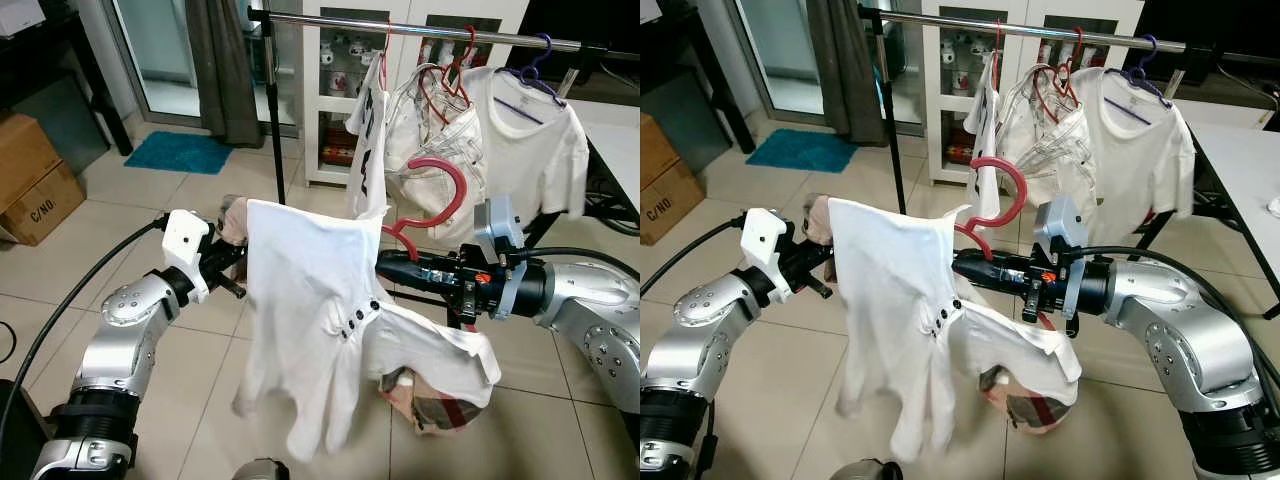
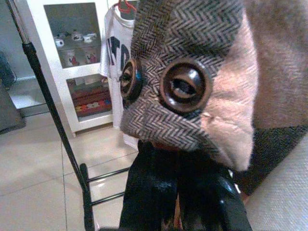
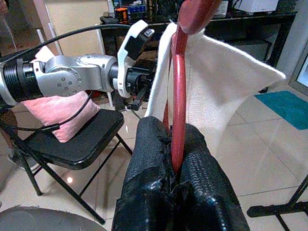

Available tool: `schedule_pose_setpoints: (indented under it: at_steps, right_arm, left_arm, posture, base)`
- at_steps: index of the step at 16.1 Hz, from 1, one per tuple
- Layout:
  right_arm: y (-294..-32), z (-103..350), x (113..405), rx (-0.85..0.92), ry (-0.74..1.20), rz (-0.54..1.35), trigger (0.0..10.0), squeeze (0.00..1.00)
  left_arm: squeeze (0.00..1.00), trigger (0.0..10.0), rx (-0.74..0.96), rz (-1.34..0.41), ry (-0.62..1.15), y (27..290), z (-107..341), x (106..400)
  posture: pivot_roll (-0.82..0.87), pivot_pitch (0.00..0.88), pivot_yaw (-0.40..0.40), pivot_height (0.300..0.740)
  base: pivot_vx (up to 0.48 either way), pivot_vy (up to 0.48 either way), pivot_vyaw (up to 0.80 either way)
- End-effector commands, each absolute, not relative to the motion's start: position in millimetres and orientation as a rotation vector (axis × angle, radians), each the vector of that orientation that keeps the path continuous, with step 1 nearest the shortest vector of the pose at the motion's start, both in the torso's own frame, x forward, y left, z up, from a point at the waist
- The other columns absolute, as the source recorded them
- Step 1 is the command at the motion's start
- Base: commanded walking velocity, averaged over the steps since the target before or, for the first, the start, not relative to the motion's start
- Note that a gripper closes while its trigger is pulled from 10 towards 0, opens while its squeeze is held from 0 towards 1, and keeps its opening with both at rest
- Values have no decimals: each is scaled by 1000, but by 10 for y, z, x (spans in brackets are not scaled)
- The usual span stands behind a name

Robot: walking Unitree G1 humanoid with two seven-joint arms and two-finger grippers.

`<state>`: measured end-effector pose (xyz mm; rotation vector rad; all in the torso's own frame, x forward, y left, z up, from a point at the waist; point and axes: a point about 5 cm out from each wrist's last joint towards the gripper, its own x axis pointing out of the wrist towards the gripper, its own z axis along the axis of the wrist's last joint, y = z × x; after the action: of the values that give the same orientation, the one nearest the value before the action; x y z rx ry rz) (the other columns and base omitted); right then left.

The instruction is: Hang hanger

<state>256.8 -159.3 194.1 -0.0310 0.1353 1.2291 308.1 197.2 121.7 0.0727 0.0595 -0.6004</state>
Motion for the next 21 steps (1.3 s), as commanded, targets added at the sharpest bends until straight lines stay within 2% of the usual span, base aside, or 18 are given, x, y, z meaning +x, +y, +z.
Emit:
schedule_pose_setpoints:
  at_steps: [1, 3, 5, 7, 12, 15, 21]
  right_arm:
    - [-1611, 1983, 2553, -32, 114, 1230, 10000, 0]
    - [-1609, 1980, 2550, -32, 114, 1231, 10000, 0]
    - [-1619, 1971, 2545, -34, 118, 1221, 10000, 0]
    - [-1635, 1968, 2564, -36, 114, 1197, 10000, 0]
    - [-1647, 1975, 2642, -41, 94, 1136, 10000, 0]
    - [-1698, 1999, 2756, -41, 59, 1031, 10000, 0]
    - [-1734, 2035, 2836, -17, 12, 952, 10000, 0]
  left_arm:
    - [0, 0, 66, -565, 58, 2042, 1208, 3077]
    - [0, 0, 55, -517, 38, 2094, 1225, 3087]
    - [0, 0, -51, -280, -45, 2354, 1297, 3132]
    - [0, 0, -104, -189, -45, 2476, 1256, 3101]
    - [0, 0, -136, -137, -23, 2488, 1136, 3021]
    - [0, 0, -146, 122, 25, 2833, 1032, 2960]
    - [0, 0, -115, 175, 95, 2860, 908, 2935]
  posture:
    - [-103, 0, 28, 740]
    - [-103, 0, 30, 740]
    - [-105, 0, 32, 740]
    - [-103, 0, 33, 740]
    - [-101, 0, 36, 740]
    - [-98, 0, 36, 740]
    - [-97, 0, 50, 740]
  base:
    - [0, 0, 0]
    - [0, 0, 0]
    - [0, 0, 0]
    - [0, 0, 0]
    - [0, 0, 0]
    - [0, 0, 0]
    - [0, 0, 0]
